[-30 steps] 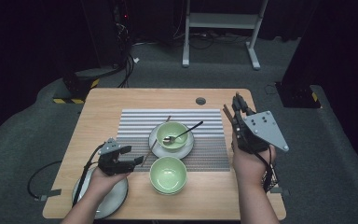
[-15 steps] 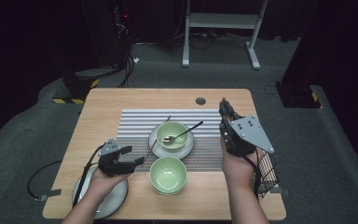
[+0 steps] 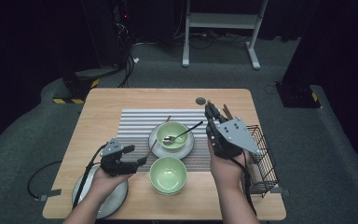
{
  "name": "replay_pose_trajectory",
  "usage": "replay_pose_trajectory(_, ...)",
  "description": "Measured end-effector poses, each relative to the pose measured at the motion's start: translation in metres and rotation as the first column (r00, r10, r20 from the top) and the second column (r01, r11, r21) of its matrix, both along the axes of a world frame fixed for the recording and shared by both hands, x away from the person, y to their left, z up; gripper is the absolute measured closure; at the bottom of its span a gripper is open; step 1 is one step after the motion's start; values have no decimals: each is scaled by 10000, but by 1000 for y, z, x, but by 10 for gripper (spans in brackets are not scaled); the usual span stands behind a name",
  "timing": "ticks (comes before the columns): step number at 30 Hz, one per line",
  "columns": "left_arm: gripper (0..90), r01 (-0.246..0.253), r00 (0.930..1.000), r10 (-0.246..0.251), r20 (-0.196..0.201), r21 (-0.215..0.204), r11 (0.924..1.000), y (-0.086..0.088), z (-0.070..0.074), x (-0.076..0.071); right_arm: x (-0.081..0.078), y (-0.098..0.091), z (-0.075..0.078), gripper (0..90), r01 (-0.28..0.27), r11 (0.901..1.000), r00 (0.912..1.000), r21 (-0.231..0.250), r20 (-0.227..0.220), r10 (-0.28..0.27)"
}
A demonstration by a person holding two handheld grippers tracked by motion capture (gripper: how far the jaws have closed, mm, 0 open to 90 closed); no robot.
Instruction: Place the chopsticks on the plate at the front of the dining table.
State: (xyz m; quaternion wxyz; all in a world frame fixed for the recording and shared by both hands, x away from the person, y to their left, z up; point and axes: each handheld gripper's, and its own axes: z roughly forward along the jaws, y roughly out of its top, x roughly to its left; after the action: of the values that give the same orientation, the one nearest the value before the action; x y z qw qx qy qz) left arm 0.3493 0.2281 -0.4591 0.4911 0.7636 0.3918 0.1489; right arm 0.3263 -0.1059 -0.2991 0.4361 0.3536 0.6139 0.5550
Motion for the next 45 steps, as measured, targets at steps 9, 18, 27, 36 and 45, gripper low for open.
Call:
replay_pose_trajectory(9, 230, 185, 9995, -184, 242, -62, 9998, -6, 3, -1, 0, 16, -4, 836, -520, 9982, 9986, 286, -111, 524)
replay_pose_trajectory(18, 231, 414, 9986, -411, 338, -100, 9991, -12, 3, -2, -1, 34, -8, 836, -1038, 9934, 9944, 497, -130, 1046)
replay_pose_trajectory(27, 242, 647, 9967, -639, 504, -131, 9978, -17, 5, -5, -3, 56, -9, 836, -1558, 9864, 9876, 527, -106, 1566)
replay_pose_trajectory(36, 251, 746, 9954, -732, 626, -202, 9970, -21, 7, -6, -5, 74, -6, 836, -1992, 9775, 9798, 694, -33, 1999)
replay_pose_trajectory(45, 278, 694, 9943, -680, 825, -144, 9975, -24, 10, -7, -8, 87, -3, 836, -2342, 9685, 9720, 842, 28, 2348)
